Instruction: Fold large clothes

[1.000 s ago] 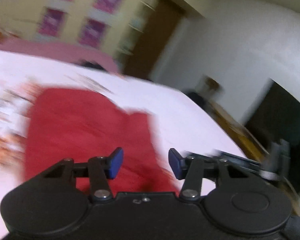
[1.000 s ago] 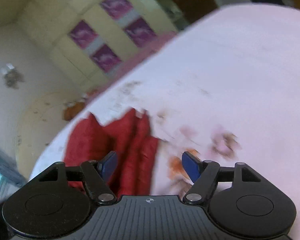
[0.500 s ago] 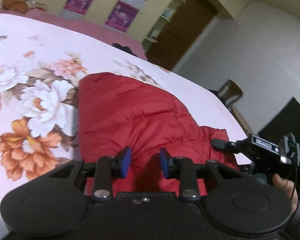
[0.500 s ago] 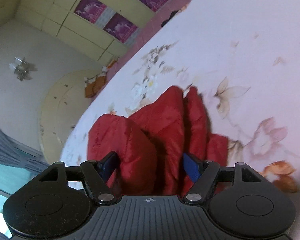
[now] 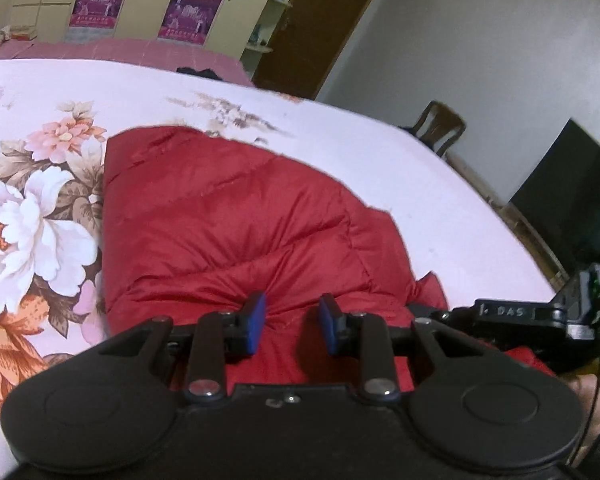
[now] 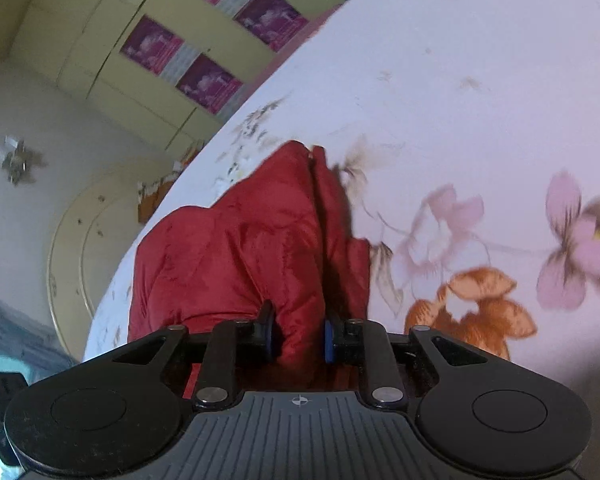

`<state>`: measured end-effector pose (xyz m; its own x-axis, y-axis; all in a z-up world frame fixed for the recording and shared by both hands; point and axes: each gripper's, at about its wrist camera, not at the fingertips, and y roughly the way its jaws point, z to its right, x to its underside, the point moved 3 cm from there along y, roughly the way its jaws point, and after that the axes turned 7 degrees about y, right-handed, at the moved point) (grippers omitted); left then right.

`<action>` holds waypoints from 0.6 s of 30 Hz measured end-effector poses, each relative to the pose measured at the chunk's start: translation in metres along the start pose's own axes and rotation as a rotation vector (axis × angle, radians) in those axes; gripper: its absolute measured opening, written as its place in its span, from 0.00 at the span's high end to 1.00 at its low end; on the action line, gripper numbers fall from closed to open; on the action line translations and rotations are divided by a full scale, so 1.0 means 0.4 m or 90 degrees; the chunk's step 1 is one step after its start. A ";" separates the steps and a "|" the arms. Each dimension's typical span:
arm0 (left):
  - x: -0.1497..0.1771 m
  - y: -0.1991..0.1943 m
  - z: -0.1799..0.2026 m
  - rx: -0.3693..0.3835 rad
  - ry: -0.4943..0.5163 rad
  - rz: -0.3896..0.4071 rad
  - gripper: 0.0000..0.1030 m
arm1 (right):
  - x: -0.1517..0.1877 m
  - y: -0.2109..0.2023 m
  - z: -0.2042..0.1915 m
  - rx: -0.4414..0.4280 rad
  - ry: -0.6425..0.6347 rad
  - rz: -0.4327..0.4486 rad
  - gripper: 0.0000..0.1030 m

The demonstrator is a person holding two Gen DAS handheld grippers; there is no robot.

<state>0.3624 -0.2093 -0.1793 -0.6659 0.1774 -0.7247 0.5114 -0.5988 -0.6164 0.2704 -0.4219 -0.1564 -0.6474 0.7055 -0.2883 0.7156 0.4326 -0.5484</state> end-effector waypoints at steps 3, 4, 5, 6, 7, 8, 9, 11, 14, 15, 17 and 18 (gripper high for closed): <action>0.006 0.007 -0.001 -0.006 0.010 -0.009 0.71 | -0.006 -0.004 0.006 -0.005 -0.003 -0.005 0.80; 0.006 -0.001 0.004 -0.008 0.014 -0.012 0.71 | -0.010 -0.009 0.001 0.000 -0.010 -0.010 0.80; 0.003 -0.011 0.011 -0.014 0.019 -0.016 0.72 | -0.017 -0.017 -0.013 0.013 -0.022 -0.010 0.80; -0.003 -0.024 0.017 -0.020 0.019 -0.018 0.71 | -0.023 -0.034 -0.029 0.026 -0.034 0.000 0.75; -0.008 -0.049 0.027 -0.016 0.022 -0.009 0.71 | -0.025 -0.060 -0.047 0.041 -0.053 0.021 0.67; -0.010 -0.073 0.037 -0.010 0.029 0.003 0.71 | -0.026 -0.090 -0.068 0.053 -0.079 0.043 0.64; -0.007 -0.101 0.047 -0.003 0.038 0.016 0.71 | -0.025 -0.118 -0.091 0.056 -0.105 0.058 0.62; 0.007 -0.144 0.063 0.006 0.045 0.024 0.73 | -0.017 -0.162 -0.131 0.036 -0.137 0.058 0.63; 0.044 -0.200 0.084 0.014 0.038 0.035 0.74 | 0.024 -0.208 -0.195 0.008 -0.211 0.049 0.63; 0.059 -0.218 0.091 0.015 0.031 0.040 0.74 | 0.040 -0.216 -0.211 0.004 -0.234 0.036 0.70; 0.086 -0.246 0.111 0.014 0.025 0.044 0.74 | 0.080 -0.218 -0.233 0.000 -0.272 0.004 0.76; 0.099 -0.256 0.117 0.007 0.027 0.045 0.74 | 0.100 -0.223 -0.237 0.004 -0.294 -0.009 0.76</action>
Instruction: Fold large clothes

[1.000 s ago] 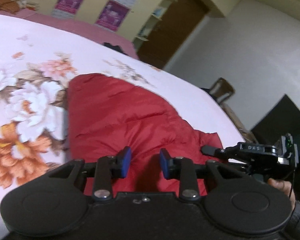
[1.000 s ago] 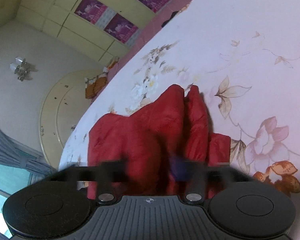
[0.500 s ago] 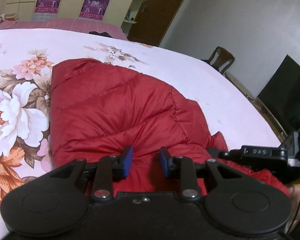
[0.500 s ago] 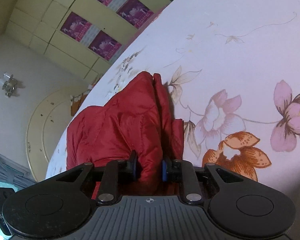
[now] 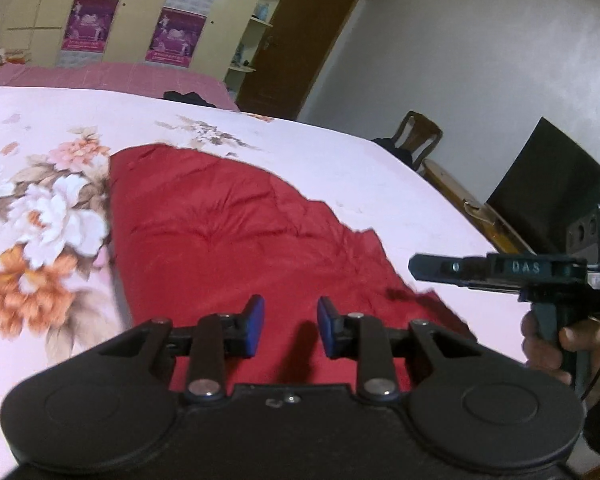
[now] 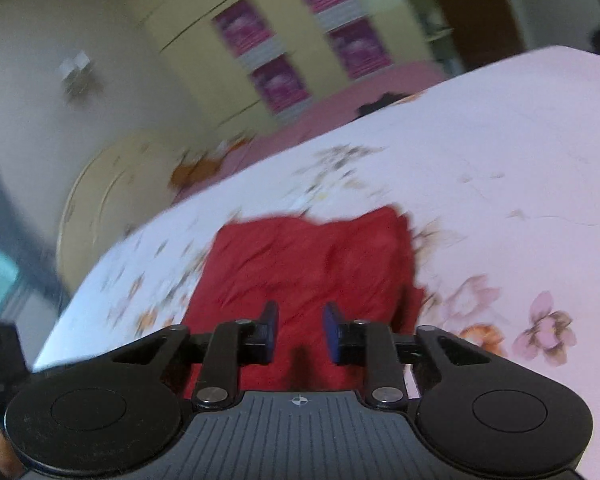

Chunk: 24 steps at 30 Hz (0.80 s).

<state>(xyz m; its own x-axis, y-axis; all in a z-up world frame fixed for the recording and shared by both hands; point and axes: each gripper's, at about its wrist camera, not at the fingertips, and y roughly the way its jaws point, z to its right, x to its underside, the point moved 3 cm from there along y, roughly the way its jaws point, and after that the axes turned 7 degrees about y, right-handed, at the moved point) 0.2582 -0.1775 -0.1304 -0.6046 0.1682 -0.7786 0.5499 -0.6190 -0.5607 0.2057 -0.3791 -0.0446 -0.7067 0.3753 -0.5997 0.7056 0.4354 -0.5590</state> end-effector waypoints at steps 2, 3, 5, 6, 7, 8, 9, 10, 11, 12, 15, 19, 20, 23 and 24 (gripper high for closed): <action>0.021 -0.014 0.014 -0.012 0.016 -0.001 0.74 | 0.038 -0.013 -0.013 -0.004 -0.032 -0.016 0.76; 0.034 -0.017 0.020 -0.018 0.028 -0.006 0.74 | 0.054 -0.016 -0.016 -0.006 -0.042 -0.026 0.76; 0.059 -0.018 0.028 -0.027 0.046 -0.017 0.76 | 0.091 -0.009 -0.011 0.007 -0.062 -0.042 0.76; 0.070 -0.019 0.029 -0.028 0.045 -0.020 0.76 | 0.106 -0.004 -0.010 0.019 -0.074 -0.052 0.76; 0.078 -0.021 0.027 -0.028 0.037 -0.021 0.76 | 0.120 0.004 -0.005 0.026 -0.081 -0.060 0.76; 0.089 -0.022 0.026 -0.027 0.031 -0.021 0.76 | 0.132 0.008 0.004 0.033 -0.088 -0.065 0.76; 0.101 -0.019 0.027 -0.030 0.030 -0.021 0.76 | 0.141 0.019 0.011 0.037 -0.090 -0.068 0.76; 0.111 -0.015 0.026 -0.032 0.026 -0.022 0.76 | 0.150 0.026 0.025 0.037 -0.083 -0.072 0.76; 0.122 -0.011 0.025 -0.033 0.019 -0.022 0.76 | 0.162 0.038 0.039 0.039 -0.071 -0.081 0.76; 0.131 -0.005 0.022 -0.033 0.014 -0.022 0.76 | 0.173 0.053 0.051 0.043 -0.064 -0.089 0.76; 0.153 0.016 0.014 -0.042 0.011 -0.029 0.76 | 0.207 0.085 0.083 0.044 -0.064 -0.091 0.77; 0.149 0.023 0.016 -0.048 0.014 -0.039 0.76 | 0.195 0.079 0.084 0.042 -0.047 -0.096 0.77; 0.139 0.017 0.018 -0.048 0.016 -0.045 0.77 | 0.186 0.070 0.077 0.047 -0.053 -0.098 0.77; 0.102 -0.019 0.031 -0.054 0.021 -0.022 0.72 | 0.133 -0.001 0.053 0.035 -0.052 -0.035 0.77; 0.081 -0.031 0.030 -0.059 0.030 -0.001 0.72 | 0.108 -0.017 0.051 0.027 -0.049 -0.011 0.77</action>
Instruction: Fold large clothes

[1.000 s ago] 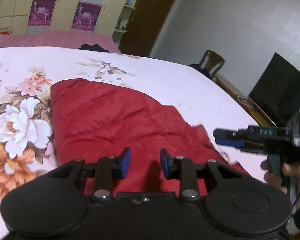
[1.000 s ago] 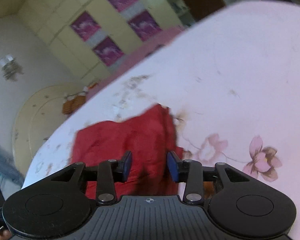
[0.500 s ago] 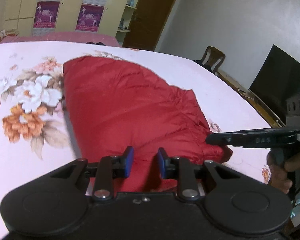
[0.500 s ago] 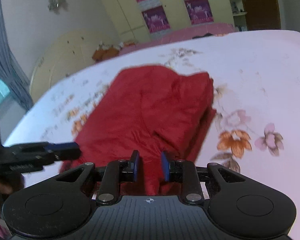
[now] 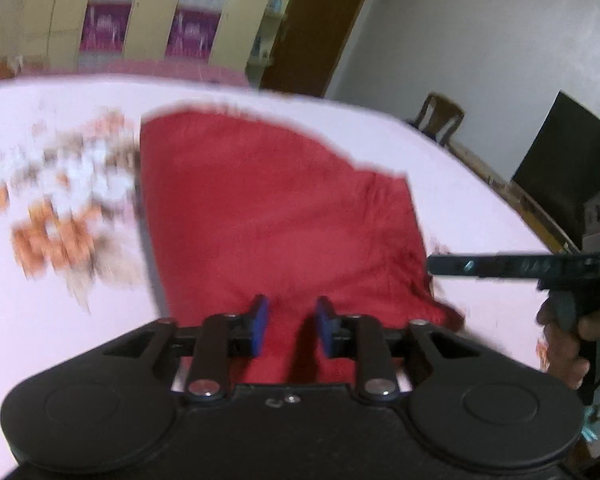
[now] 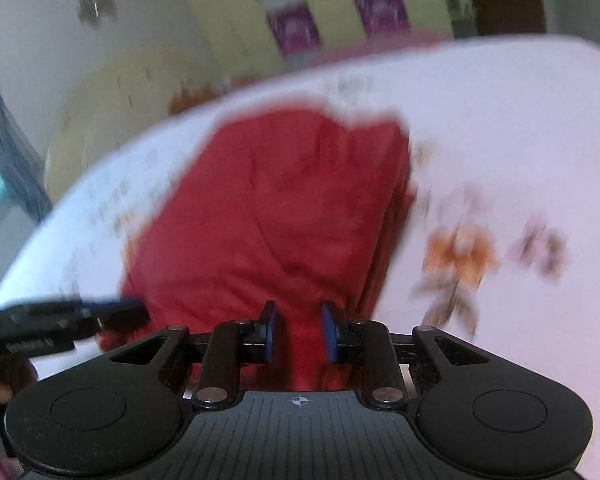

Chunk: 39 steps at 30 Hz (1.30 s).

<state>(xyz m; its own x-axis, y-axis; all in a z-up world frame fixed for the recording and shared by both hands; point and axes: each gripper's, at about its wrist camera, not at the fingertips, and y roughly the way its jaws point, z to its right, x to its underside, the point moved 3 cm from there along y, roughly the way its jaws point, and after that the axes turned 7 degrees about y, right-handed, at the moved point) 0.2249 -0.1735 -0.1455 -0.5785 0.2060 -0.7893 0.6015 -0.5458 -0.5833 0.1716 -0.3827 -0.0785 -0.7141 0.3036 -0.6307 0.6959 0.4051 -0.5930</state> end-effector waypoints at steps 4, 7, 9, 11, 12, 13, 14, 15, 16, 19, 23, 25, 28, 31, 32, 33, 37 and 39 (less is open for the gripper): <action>-0.068 0.029 -0.035 -0.008 0.001 0.041 0.72 | -0.115 0.024 0.018 0.009 0.005 0.053 0.77; -0.107 0.075 -0.061 -0.015 -0.003 0.049 0.72 | -0.181 0.081 0.026 0.020 -0.003 0.069 0.77; -0.120 0.108 -0.072 -0.020 -0.006 0.041 0.72 | -0.197 0.127 0.041 0.038 -0.008 0.051 0.77; -0.121 0.137 -0.085 -0.028 -0.005 0.021 0.72 | -0.187 0.170 0.065 0.056 0.001 0.022 0.80; -0.117 0.148 -0.088 -0.025 -0.007 0.011 0.72 | -0.180 0.188 0.079 0.063 0.007 0.008 0.92; -0.112 0.153 -0.090 -0.024 -0.006 0.003 0.72 | -0.169 0.202 0.097 0.070 0.012 -0.002 0.96; -0.108 0.157 -0.089 -0.025 -0.004 0.000 0.72 | -0.157 0.214 0.114 0.073 0.020 -0.011 0.96; -0.104 0.159 -0.088 -0.026 -0.002 -0.003 0.72 | -0.148 0.224 0.126 0.074 0.030 -0.017 0.96; -0.101 0.162 -0.087 -0.027 -0.002 -0.006 0.72 | -0.137 0.232 0.136 0.072 0.039 -0.024 0.96; -0.094 0.172 -0.085 -0.032 0.001 -0.012 0.71 | -0.118 0.245 0.151 0.069 0.049 -0.033 0.96; -0.092 0.183 -0.083 -0.039 0.008 -0.018 0.72 | -0.116 0.251 0.156 0.065 0.063 -0.033 0.96; -0.095 0.184 -0.081 -0.042 0.009 -0.020 0.72 | -0.117 0.246 0.152 0.066 0.057 -0.036 0.96; -0.094 0.185 -0.076 -0.049 0.020 -0.021 0.72 | -0.117 0.248 0.145 0.071 0.048 -0.039 0.96; -0.092 0.183 -0.074 -0.052 0.018 -0.021 0.72 | -0.115 0.252 0.141 0.073 0.046 -0.040 0.96; -0.093 0.182 -0.074 -0.052 0.017 -0.021 0.72 | -0.116 0.252 0.139 0.075 0.045 -0.042 0.96; -0.095 0.179 -0.073 -0.052 0.017 -0.022 0.72 | -0.119 0.251 0.135 0.078 0.043 -0.045 0.96; -0.106 0.154 -0.071 -0.056 0.021 -0.022 0.72 | -0.146 0.189 0.107 0.074 0.048 -0.011 0.96; -0.110 0.127 -0.062 -0.057 0.021 -0.015 0.72 | -0.148 0.152 0.079 0.061 0.038 0.003 0.96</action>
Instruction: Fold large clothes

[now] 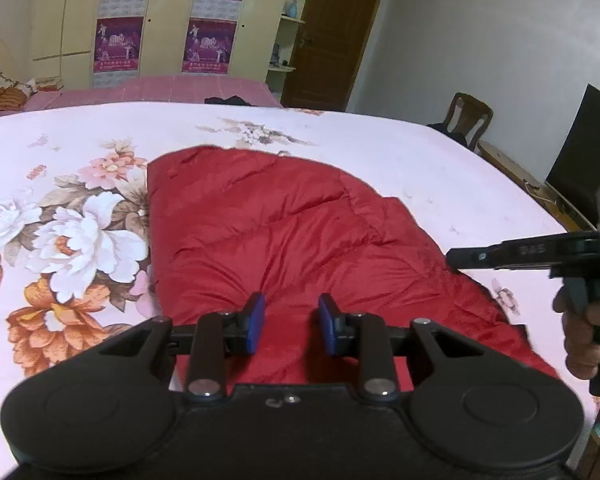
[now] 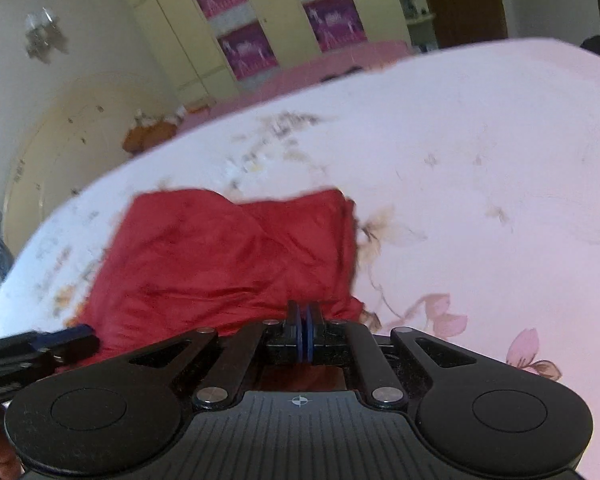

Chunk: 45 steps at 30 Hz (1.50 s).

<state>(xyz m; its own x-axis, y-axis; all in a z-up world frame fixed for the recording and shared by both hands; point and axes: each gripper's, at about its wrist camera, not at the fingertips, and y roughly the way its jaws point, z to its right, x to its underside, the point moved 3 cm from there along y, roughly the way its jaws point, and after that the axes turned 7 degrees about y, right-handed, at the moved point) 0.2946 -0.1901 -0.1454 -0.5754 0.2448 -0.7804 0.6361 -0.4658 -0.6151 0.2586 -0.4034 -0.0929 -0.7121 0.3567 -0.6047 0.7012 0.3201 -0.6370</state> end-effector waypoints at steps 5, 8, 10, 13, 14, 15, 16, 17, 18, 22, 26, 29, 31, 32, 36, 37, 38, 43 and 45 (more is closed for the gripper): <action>0.023 -0.075 0.021 0.016 -0.006 0.028 0.72 | 0.055 -0.075 -0.057 -0.055 -0.022 0.004 0.96; 0.067 -0.051 0.034 0.016 0.010 -0.001 0.71 | 0.123 -0.035 -0.065 -0.022 -0.073 -0.038 0.96; 0.074 -0.044 0.030 0.014 0.002 -0.004 0.72 | 0.140 -0.016 -0.054 -0.010 -0.055 -0.051 0.96; 0.058 -0.080 0.032 0.016 0.000 0.003 0.72 | 0.128 -0.059 -0.076 -0.018 -0.057 -0.034 0.96; 0.061 -0.094 0.031 0.020 -0.005 0.008 0.72 | 0.127 -0.086 -0.082 -0.036 -0.059 -0.025 0.96; 0.067 -0.109 0.031 0.022 -0.005 0.013 0.72 | 0.130 -0.107 -0.087 -0.049 -0.061 -0.021 0.96; 0.074 -0.118 0.032 0.021 0.001 0.012 0.72 | 0.137 -0.129 -0.089 -0.066 -0.064 -0.019 0.96; 0.087 -0.125 0.034 0.014 0.007 0.007 0.72 | 0.149 -0.147 -0.089 -0.080 -0.066 -0.018 0.96; 0.097 -0.129 0.035 0.013 0.010 0.004 0.72 | 0.160 -0.157 -0.086 -0.092 -0.063 -0.024 0.96; 0.137 -0.115 0.034 0.011 0.012 -0.023 0.72 | 0.221 -0.120 -0.076 -0.062 -0.099 -0.083 0.96; 0.120 -0.107 0.025 0.011 -0.002 -0.034 0.72 | 0.215 -0.098 -0.058 -0.052 -0.061 -0.090 0.96; 0.093 -0.126 -0.022 0.002 -0.050 0.005 0.56 | 0.150 -0.135 -0.030 -0.052 0.010 -0.021 0.95; 0.074 -0.111 -0.065 -0.005 -0.083 0.021 0.32 | 0.096 -0.121 0.005 -0.033 0.063 0.004 0.23; 0.066 -0.099 -0.087 -0.007 -0.103 0.030 0.23 | 0.073 -0.107 0.026 -0.037 0.092 0.026 0.13; 0.046 -0.015 -0.163 0.034 -0.196 0.001 0.33 | 0.010 -0.027 0.090 -0.095 0.205 0.013 0.19; 0.045 -0.002 -0.173 0.035 -0.206 -0.003 0.33 | 0.005 -0.003 0.100 -0.099 0.226 0.002 0.23; 0.045 0.010 -0.181 0.039 -0.218 -0.003 0.32 | 0.000 0.020 0.113 -0.092 0.247 -0.010 0.23; 0.067 0.054 -0.214 0.068 -0.288 -0.022 0.28 | 0.016 0.078 0.178 -0.112 0.337 -0.048 0.31; 0.076 0.061 -0.214 0.080 -0.291 -0.023 0.33 | 0.021 0.080 0.189 -0.131 0.372 -0.069 0.58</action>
<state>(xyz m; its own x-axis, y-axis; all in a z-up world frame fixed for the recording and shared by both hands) 0.3365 -0.1211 -0.1936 -0.7814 -0.1235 -0.6116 0.5605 -0.5698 -0.6010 0.2725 -0.4565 -0.1543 -0.6847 0.7144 -0.1440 0.6593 0.5231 -0.5401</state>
